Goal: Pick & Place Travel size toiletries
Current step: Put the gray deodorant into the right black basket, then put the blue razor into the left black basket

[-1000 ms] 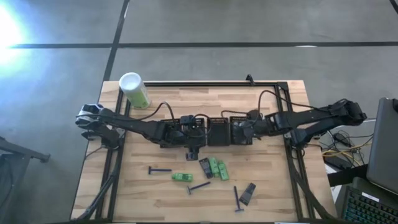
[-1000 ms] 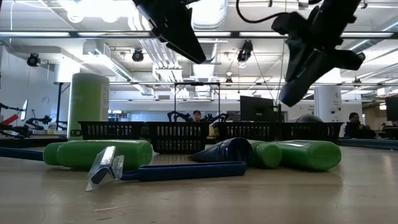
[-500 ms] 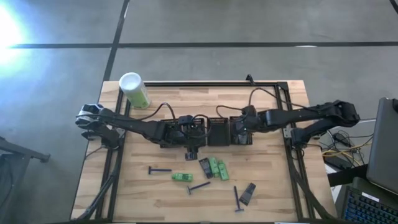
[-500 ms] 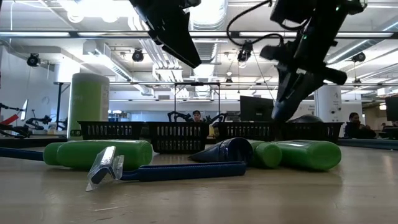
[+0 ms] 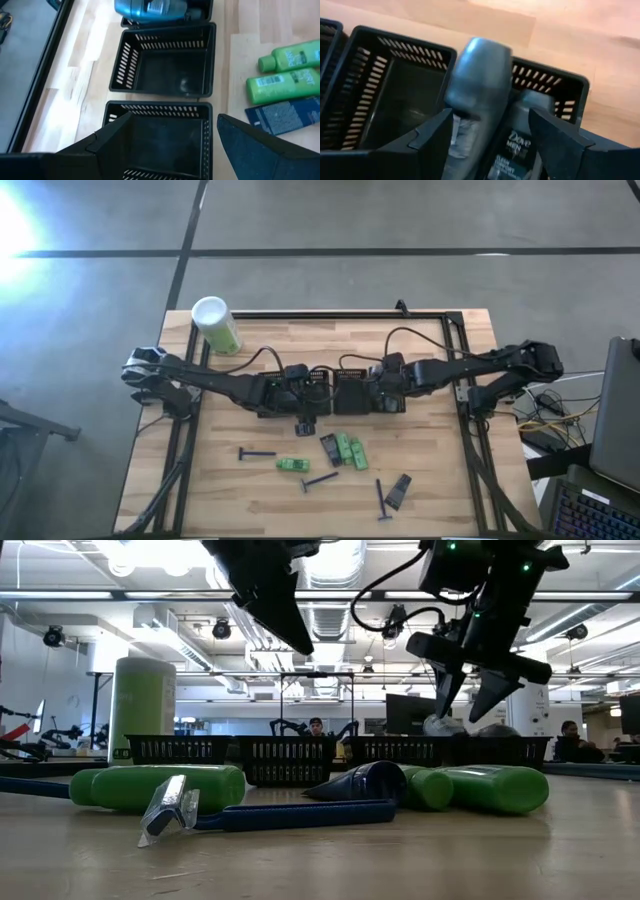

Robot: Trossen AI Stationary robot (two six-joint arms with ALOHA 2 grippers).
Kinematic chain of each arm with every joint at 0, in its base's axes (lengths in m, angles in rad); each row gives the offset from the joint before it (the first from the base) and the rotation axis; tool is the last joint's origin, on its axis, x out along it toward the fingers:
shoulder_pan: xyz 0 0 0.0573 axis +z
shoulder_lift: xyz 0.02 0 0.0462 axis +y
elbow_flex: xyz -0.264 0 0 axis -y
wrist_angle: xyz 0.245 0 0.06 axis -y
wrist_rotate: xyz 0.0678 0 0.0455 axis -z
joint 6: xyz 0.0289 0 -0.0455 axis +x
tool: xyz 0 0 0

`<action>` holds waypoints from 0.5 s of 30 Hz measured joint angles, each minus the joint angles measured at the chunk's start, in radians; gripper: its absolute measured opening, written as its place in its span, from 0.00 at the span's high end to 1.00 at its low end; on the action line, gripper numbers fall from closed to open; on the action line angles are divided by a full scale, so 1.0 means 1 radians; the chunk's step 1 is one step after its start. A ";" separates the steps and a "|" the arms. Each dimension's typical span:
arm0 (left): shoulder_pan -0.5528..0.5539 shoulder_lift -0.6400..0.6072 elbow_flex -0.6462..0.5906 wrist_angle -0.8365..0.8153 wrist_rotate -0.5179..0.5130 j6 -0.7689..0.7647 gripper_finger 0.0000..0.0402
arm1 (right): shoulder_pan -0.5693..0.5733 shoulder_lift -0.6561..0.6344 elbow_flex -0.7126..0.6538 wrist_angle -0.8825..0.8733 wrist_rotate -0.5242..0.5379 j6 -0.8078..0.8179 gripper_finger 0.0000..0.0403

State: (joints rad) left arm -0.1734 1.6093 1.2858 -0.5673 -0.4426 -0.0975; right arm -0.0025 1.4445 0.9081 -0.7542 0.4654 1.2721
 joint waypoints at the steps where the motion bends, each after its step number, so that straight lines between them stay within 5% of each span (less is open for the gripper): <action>1: 0.000 0.000 -0.002 0.000 -0.002 0.004 0.28 | 0.005 0.000 0.000 0.001 -0.001 0.006 0.35; 15: -0.053 -0.009 -0.070 -0.207 0.231 0.097 0.28 | 0.072 -0.148 0.000 -0.004 0.005 -0.088 0.20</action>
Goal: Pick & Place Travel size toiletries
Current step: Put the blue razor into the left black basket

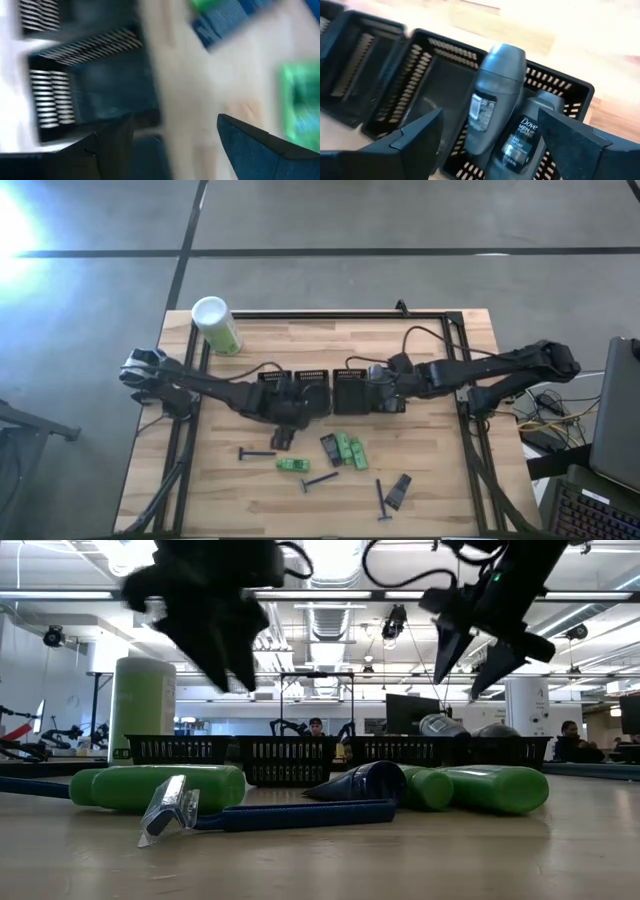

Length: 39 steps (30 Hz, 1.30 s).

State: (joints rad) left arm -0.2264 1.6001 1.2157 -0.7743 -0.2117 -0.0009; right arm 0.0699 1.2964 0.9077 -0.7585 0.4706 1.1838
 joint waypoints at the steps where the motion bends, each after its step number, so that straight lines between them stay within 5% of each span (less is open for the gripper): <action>1: -0.012 0.000 -0.006 -0.016 0.025 0.015 0.28 | 0.007 -0.014 0.000 0.000 0.000 -0.021 0.19; 8: -0.136 0.000 -0.114 -0.011 0.173 0.052 0.28 | 0.062 -0.084 0.000 0.000 -0.035 -0.113 0.14; 23: -0.313 -0.001 -0.269 -0.041 0.195 -0.399 0.29 | 0.087 -0.031 -0.003 0.000 -0.034 -0.107 0.18; 39: -0.328 -0.007 -0.365 0.011 0.203 -0.493 0.57 | 0.087 -0.024 -0.003 0.006 -0.034 -0.072 0.19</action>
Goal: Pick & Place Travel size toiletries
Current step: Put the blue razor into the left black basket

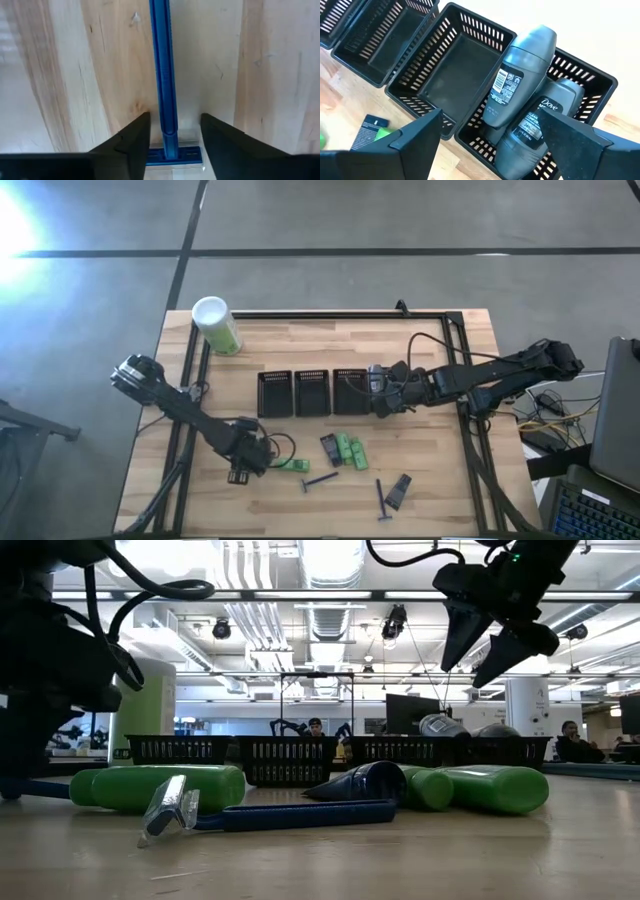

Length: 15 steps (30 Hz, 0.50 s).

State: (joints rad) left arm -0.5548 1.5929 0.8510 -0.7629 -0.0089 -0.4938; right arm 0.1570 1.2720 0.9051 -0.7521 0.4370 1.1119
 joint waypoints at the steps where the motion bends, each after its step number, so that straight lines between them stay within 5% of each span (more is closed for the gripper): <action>1: 0.000 0.000 -0.002 0.004 0.000 -0.001 0.59 | 0.000 0.000 0.000 0.000 0.000 0.003 0.19; 15: 0.001 -0.007 -0.005 0.026 -0.013 -0.012 0.90 | 0.000 0.000 0.000 0.003 0.000 0.014 0.14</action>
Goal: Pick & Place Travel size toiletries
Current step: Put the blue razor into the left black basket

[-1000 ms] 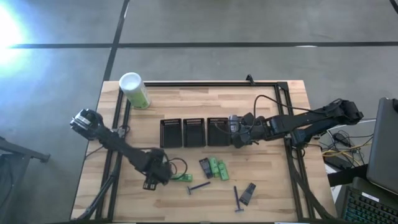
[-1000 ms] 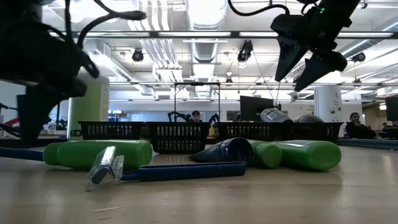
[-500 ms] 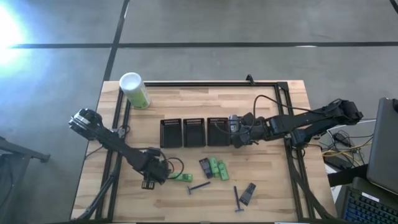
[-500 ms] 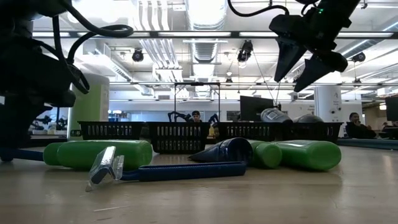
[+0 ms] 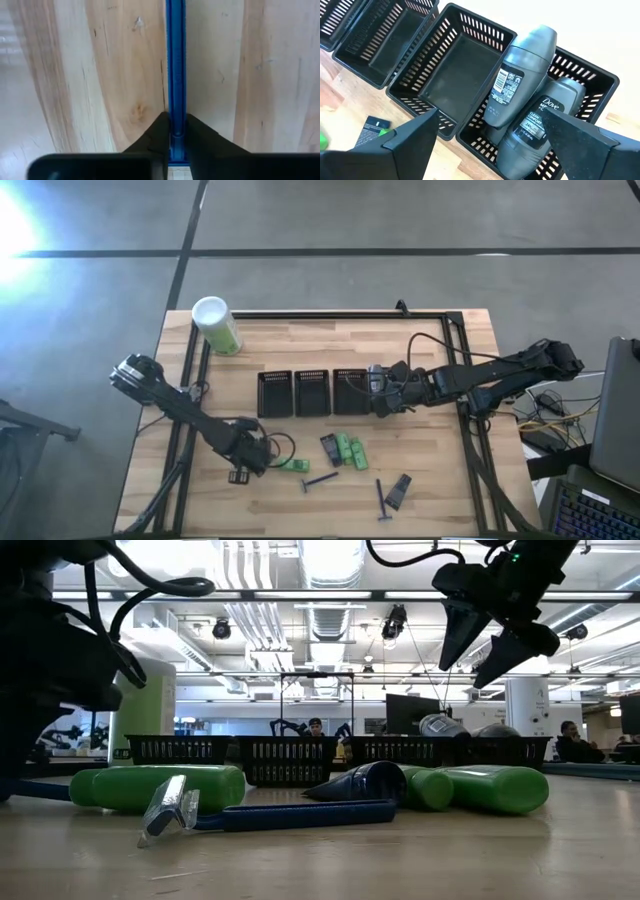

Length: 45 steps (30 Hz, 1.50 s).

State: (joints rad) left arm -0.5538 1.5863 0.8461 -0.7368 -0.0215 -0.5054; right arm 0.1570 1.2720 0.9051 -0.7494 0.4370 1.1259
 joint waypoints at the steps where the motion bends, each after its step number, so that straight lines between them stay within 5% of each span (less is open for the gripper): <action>1: 0.001 -0.006 -0.001 0.002 -0.001 -0.013 0.91 | 0.000 0.000 0.000 0.000 0.000 0.000 0.15; 8: 0.011 -0.132 0.002 0.011 -0.025 -0.143 0.92 | 0.000 0.000 0.000 0.000 0.002 0.000 0.21; 12: 0.057 -0.256 0.002 -0.012 -0.126 -0.299 0.92 | 0.000 0.000 -0.002 0.000 0.008 0.000 0.25; 22: 0.404 -0.440 -0.002 -0.002 -0.287 -0.749 0.89 | 0.000 0.000 -0.002 0.004 0.011 0.026 0.30; 30: 0.563 -0.429 -0.002 0.070 -0.245 -0.653 0.90 | 0.000 0.000 -0.003 -0.001 0.011 0.027 0.33; 45: 0.572 -0.383 -0.020 0.091 -0.189 -0.700 0.90 | 0.000 0.000 -0.010 -0.003 0.011 0.045 0.31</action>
State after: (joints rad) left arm 0.0177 1.2038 0.8257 -0.6460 -0.2101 -1.2058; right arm 0.1570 1.2720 0.8952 -0.7524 0.4484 1.1713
